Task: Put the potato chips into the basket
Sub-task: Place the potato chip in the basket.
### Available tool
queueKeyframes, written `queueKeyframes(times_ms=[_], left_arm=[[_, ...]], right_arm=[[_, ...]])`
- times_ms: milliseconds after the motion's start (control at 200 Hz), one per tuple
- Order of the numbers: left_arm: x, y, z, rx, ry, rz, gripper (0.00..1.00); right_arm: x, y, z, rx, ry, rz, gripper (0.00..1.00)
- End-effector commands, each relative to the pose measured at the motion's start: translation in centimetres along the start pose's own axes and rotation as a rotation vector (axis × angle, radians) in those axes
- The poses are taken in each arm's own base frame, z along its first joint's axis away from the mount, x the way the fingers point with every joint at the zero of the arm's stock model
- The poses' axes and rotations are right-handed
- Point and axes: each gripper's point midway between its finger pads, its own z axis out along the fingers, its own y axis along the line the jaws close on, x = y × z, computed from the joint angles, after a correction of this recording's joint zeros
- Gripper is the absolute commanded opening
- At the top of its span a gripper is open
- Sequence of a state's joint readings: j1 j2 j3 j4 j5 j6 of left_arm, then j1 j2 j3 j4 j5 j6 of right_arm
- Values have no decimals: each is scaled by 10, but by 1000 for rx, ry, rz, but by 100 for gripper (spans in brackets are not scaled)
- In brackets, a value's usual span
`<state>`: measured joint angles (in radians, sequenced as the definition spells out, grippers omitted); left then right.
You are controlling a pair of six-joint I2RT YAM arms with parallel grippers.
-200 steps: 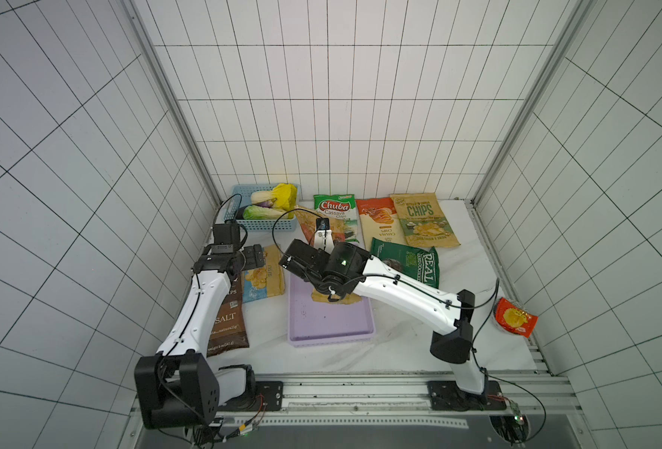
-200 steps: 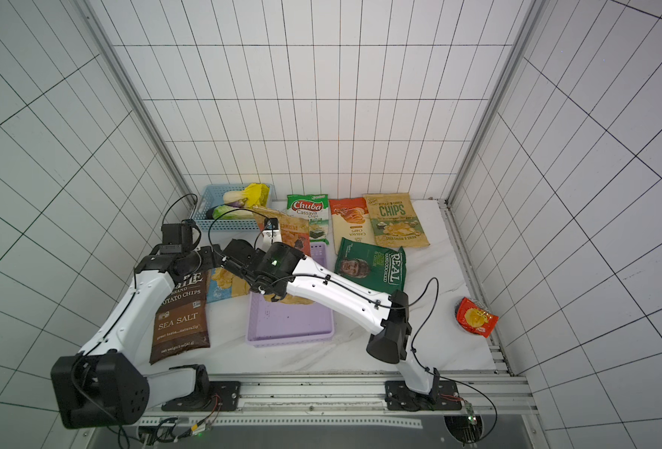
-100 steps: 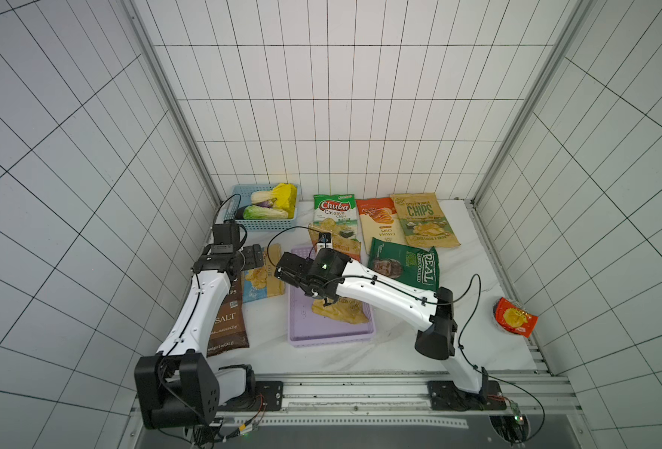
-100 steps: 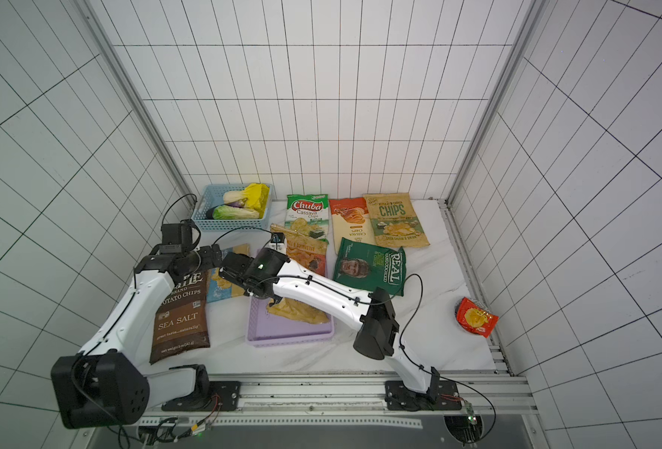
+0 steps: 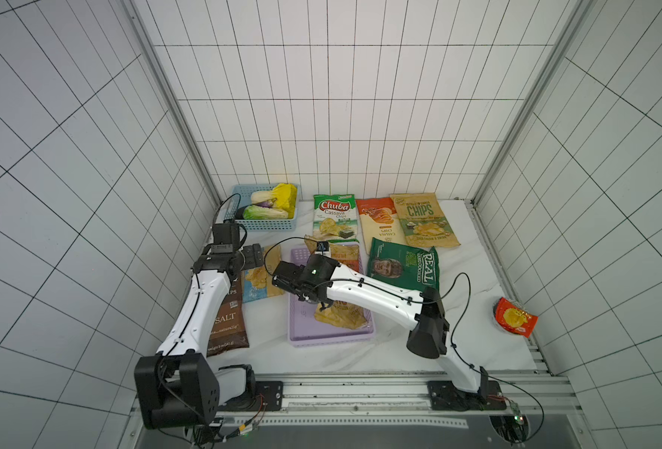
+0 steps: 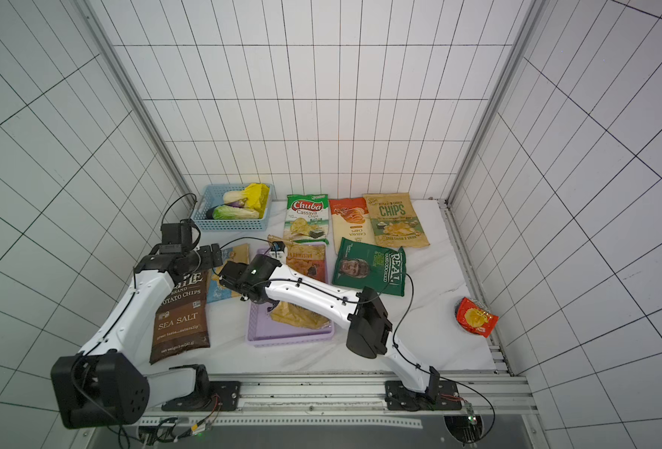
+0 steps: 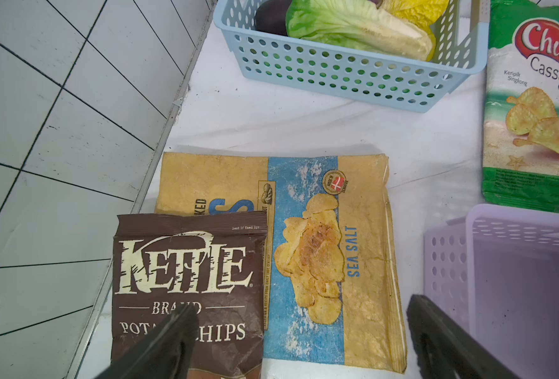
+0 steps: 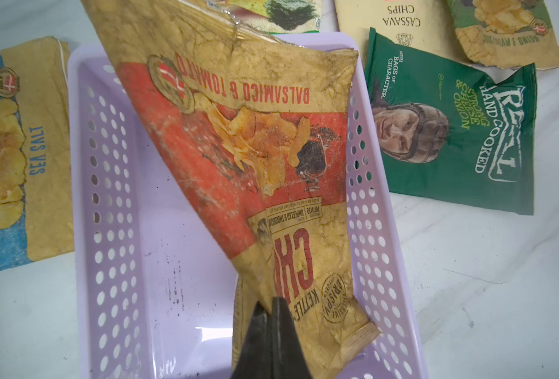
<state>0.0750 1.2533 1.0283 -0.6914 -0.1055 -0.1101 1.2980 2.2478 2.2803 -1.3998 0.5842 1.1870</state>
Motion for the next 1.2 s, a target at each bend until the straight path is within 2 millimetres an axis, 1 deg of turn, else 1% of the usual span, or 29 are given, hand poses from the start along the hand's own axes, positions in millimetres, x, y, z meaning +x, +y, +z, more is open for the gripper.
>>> queueKeyframes(times_ms=[0,150,300,410,555,645,695,835,989,1064,1109,1194], left_arm=[[-18,0,-8,5,-58,-16,98],[-19,0,-8,8,-59,-18,98],[-19,0,-8,8,-60,-18,98],[-19,0,-9,7,-63,-18,98],[-19,-1,-9,10,-64,-18,98],[-19,-1,-9,11,-63,-18,98],[-19,-1,-9,12,-63,-18,98],[-17,-2,-8,16,-58,-16,98],[-14,-5,-5,36,-45,-12,98],[-11,-10,-5,66,-34,-3,98],[-10,-15,-6,87,-30,5,98],[-8,-22,-7,122,-28,21,98]], right_arm=[[7,-3,15,43,16,-7,0],[13,-2,16,46,34,-11,0],[15,-5,17,58,42,-7,0],[17,0,21,42,60,-19,0],[18,3,21,32,67,-23,21],[17,3,20,26,65,-30,29],[16,5,18,16,59,-39,32],[6,13,10,-40,32,-92,35],[-17,16,-10,-140,-9,-157,35],[-27,13,-17,-215,-14,-146,35],[-31,11,-21,-272,-22,-171,35],[-42,-4,-29,-387,-44,-128,35]])
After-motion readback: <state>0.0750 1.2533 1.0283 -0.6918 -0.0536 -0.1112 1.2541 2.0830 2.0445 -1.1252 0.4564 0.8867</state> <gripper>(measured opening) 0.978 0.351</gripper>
